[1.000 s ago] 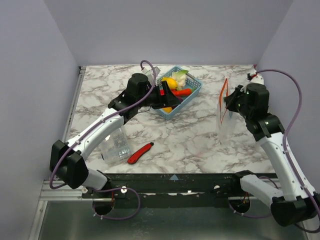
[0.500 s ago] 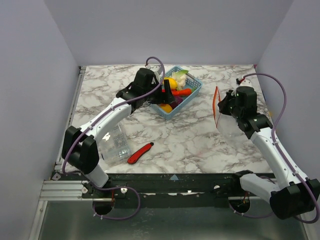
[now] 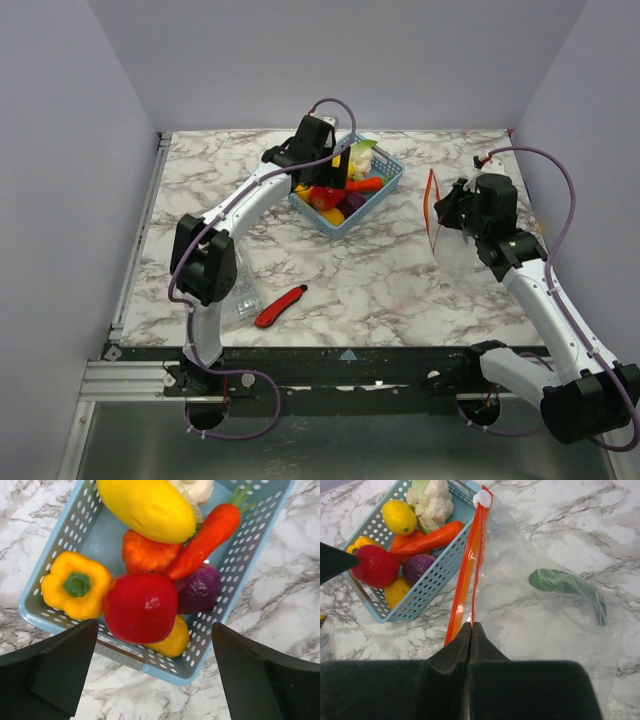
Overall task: Place the food in the zip-top bag and seal the zipper
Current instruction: Pick up the fake fruit from the bin.
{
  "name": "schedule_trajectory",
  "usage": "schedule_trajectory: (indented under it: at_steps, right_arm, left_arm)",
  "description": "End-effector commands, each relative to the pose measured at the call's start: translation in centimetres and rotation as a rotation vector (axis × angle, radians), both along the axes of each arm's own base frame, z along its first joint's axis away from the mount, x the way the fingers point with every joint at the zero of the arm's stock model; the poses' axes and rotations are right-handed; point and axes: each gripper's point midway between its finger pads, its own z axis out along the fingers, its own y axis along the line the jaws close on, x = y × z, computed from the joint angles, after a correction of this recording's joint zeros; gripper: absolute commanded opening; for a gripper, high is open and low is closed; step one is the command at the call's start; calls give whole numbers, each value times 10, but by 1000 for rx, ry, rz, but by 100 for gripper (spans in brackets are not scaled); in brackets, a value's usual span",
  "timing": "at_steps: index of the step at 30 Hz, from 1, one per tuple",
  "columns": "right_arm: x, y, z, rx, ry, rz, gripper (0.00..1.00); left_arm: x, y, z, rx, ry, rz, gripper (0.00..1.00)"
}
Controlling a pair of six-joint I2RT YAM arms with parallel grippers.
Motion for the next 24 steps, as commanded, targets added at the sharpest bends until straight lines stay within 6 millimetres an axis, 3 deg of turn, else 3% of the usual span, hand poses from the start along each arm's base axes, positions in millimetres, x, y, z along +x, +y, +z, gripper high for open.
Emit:
schedule_trajectory:
  at_steps: [1, 7, 13, 16, 24]
  right_arm:
    - [0, 5, 5, 3, -29, 34, 0]
    - [0, 5, 6, 4, -34, 34, 0]
    - [1, 7, 4, 5, -28, 40, 0]
    - [1, 6, 3, 3, -27, 39, 0]
    - [0, 6, 2, 0, -23, 40, 0]
  left_arm:
    - [13, 14, -23, 147, 36, 15, 97]
    - [15, 0, -48, 121, 88, -17, 89]
    - [15, -1, -66, 130, 119, -22, 88]
    - [17, -4, -69, 129, 120, -32, 80]
    - [21, -3, -53, 129, 84, -39, 34]
